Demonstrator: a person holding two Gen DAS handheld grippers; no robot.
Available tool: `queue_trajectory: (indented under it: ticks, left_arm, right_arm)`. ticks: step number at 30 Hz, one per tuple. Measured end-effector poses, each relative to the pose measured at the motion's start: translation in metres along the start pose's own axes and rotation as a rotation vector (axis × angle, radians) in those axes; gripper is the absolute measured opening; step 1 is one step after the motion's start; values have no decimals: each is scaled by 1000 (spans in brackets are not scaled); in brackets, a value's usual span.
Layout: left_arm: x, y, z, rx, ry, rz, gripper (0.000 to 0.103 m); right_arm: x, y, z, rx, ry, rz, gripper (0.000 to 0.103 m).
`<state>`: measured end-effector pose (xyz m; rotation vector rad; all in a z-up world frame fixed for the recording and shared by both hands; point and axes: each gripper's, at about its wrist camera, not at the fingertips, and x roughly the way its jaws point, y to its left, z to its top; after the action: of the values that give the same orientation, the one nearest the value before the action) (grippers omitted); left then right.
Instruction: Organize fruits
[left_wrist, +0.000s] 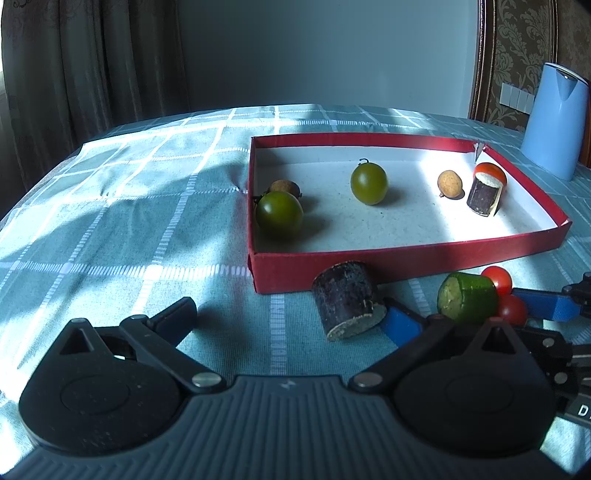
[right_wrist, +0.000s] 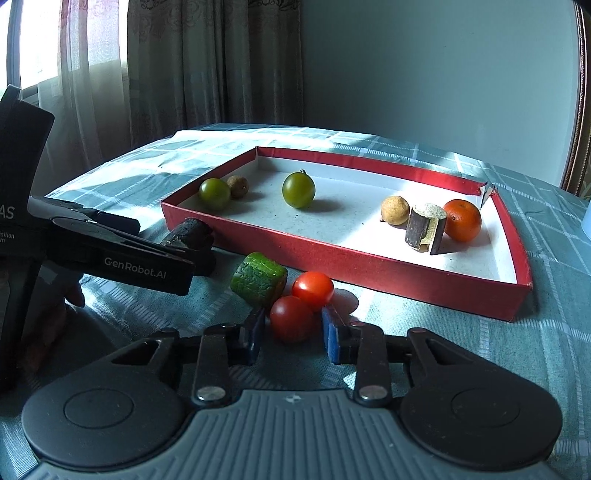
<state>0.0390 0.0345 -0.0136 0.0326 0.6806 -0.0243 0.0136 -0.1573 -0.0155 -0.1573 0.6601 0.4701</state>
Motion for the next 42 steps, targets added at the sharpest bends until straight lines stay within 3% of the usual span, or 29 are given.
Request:
queue_trajectory:
  ticks: [6, 11, 14, 17, 19, 21, 30, 42]
  left_arm:
    - [-1, -1, -1, 2, -9, 3, 103]
    - [-7, -6, -2, 35, -32, -11, 92]
    - [-9, -9, -3, 53, -45, -24, 81]
    - [-14, -14, -4, 87, -62, -58, 63]
    - [-16, -18, -6, 115, -72, -77, 45]
    - [-17, -22, -7, 141, -80, -92, 37]
    - [-18, -22, -7, 134, -86, -92, 36]
    - [-44, -21, -12, 121, -222, -123, 33]
  right_arm:
    - [-2, -1, 0, 9, 1, -1, 31]
    - [-4, -2, -2, 8, -3, 2, 25]
    - [-4, -2, -2, 12, -5, 4, 24]
    - [-4, -4, -2, 20, -6, 9, 24]
    - [-5, -4, -2, 23, -6, 10, 24]
    - [-5, -5, -2, 25, -6, 11, 24]
    - [-9, -7, -3, 33, -21, 7, 24]
    - [-25, -4, -4, 8, -117, -37, 24]
